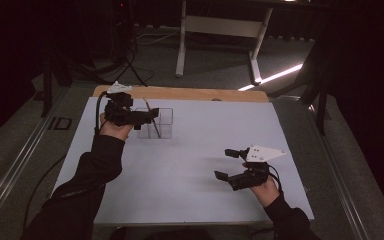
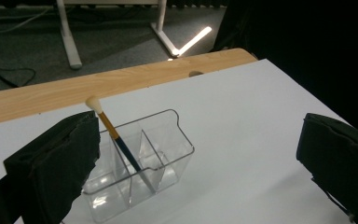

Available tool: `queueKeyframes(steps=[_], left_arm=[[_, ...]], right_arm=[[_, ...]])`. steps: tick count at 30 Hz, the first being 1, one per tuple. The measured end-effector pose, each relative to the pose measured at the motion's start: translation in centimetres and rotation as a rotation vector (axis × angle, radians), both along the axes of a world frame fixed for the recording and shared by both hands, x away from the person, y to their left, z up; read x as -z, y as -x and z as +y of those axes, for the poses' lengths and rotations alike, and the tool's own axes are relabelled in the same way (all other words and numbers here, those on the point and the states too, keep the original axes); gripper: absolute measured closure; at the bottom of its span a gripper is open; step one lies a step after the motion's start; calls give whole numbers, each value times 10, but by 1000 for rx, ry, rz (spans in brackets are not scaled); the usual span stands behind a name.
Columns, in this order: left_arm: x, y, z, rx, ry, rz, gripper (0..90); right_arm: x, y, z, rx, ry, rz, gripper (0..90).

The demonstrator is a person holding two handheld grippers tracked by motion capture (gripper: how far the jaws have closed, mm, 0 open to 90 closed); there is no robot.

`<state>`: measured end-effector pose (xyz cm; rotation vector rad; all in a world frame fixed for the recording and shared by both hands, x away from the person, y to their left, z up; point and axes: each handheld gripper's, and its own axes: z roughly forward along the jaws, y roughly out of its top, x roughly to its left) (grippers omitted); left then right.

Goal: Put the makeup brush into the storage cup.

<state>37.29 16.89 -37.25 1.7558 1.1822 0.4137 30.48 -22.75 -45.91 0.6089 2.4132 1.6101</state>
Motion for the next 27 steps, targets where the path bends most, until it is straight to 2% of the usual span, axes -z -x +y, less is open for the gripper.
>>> queueKeyframes(steps=[10,16,19,22,27], left_arm=[[13,20,13,3,-2,1,0],[20,31,19,13,20,-14,0],[27,36,19,32,32,-23,0],[35,42,17,56,16,-33,0],[47,49,16,120,70,-43,0]], right_arm=[[1,-2,-1,12,-5,6,144],[1,-2,-1,17,-3,1,143],[1,-2,-1,19,-2,-1,140],[0,-2,-1,20,0,-1,138],[1,-2,-1,20,0,2,138]])
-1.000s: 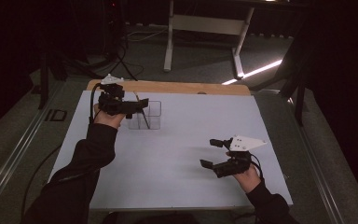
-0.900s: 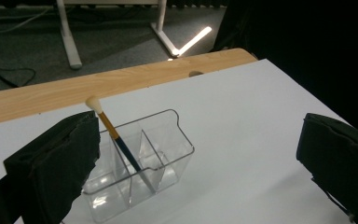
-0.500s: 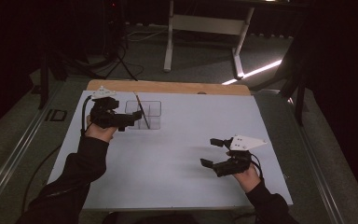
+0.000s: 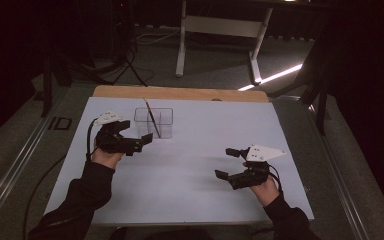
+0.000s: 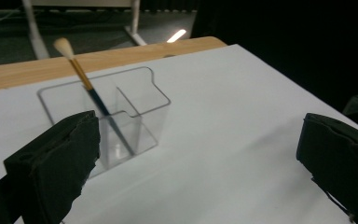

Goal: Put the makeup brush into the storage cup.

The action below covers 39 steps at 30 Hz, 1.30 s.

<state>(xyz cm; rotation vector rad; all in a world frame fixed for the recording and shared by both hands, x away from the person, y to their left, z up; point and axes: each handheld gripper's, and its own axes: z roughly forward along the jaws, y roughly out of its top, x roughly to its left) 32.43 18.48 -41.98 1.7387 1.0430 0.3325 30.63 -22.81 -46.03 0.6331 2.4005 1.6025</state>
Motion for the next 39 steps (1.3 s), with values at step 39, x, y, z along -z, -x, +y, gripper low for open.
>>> queueKeyframes(steps=[39], left_arm=[[71,47,-6,185,31,-50,0]], right_arm=[[5,0,-3,13,15,1,138]])
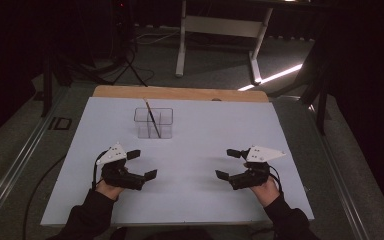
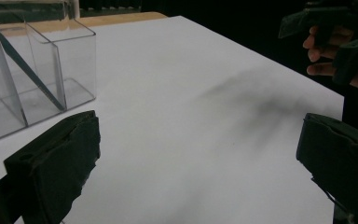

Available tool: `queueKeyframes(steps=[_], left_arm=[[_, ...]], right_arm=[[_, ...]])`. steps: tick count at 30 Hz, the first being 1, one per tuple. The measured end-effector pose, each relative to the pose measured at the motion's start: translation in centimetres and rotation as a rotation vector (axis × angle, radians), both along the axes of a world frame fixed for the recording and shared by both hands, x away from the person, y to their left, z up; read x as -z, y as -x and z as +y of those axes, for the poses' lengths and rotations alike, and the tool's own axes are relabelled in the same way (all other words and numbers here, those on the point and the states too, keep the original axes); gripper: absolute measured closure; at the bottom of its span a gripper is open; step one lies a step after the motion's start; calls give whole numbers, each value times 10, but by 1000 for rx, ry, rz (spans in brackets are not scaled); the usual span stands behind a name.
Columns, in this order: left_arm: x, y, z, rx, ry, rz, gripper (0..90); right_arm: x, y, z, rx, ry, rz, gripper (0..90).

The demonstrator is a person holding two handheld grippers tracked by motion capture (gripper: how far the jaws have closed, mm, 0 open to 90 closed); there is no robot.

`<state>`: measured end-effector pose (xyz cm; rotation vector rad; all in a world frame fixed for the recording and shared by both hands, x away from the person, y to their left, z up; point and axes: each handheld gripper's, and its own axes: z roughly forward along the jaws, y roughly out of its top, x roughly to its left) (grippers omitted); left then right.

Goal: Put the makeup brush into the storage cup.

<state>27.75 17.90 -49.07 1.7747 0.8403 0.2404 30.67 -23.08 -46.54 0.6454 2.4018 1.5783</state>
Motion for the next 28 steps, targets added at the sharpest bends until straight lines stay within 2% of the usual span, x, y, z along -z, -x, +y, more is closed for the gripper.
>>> queueKeyframes(steps=[9,11,15,20,24,28], left_arm=[[14,2,-1,16,14,-38,0],[16,2,-2,14,4,-39,0],[20,1,-2,16,16,-28,0],[21,1,-2,18,16,-44,0],[23,0,-2,19,11,-25,0],[22,0,-2,19,21,-28,0]], right_arm=[[4,0,-1,2,7,3,138],[5,0,-2,3,13,5,138],[6,-1,-3,6,6,10,138],[7,-2,-6,12,-8,22,138],[7,-3,-7,20,-8,22,139],[7,-3,-8,25,-4,16,138]])
